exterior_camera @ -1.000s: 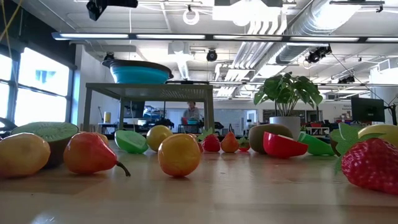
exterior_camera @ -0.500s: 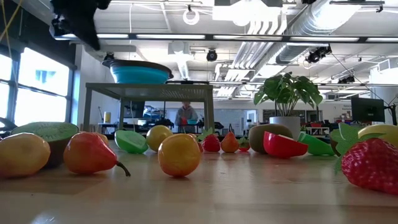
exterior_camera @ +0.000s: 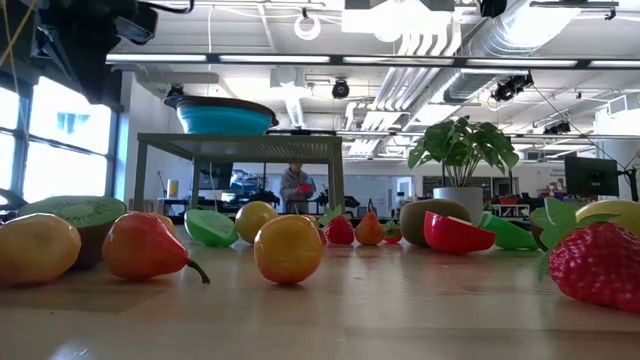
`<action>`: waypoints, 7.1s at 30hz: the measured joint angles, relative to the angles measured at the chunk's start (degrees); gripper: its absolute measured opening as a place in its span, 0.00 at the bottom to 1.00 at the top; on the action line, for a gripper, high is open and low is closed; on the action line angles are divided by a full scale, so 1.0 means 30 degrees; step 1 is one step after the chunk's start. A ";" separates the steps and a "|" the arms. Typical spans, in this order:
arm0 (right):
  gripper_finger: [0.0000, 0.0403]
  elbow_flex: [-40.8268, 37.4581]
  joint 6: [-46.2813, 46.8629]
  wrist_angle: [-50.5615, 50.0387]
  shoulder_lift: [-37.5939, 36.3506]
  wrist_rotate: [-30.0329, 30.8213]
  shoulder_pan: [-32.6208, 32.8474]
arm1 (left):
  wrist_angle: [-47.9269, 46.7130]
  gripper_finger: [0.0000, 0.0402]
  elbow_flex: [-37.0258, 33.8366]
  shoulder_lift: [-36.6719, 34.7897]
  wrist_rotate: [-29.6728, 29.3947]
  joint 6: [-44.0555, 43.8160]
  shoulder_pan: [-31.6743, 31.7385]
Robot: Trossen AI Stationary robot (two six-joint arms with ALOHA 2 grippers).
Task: Pick & Place Fruit
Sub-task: Put the orange pear into the strainer bowl on the shelf
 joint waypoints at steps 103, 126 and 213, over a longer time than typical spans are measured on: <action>0.01 0.0015 0.0918 -0.0072 0.0077 0.0170 0.0000 | 1.1651 0.34 -0.9994 0.1725 0.2989 -1.3313 -0.0007; 0.01 0.0015 0.0860 -0.0079 0.0077 0.0156 0.0000 | 1.2824 0.32 -0.9994 -0.1297 0.4614 -1.1056 0.0000; 0.01 0.0022 0.0488 0.1968 0.2416 0.2108 -0.1246 | 1.4471 0.32 0.2537 -0.2426 0.4337 1.0407 1.7731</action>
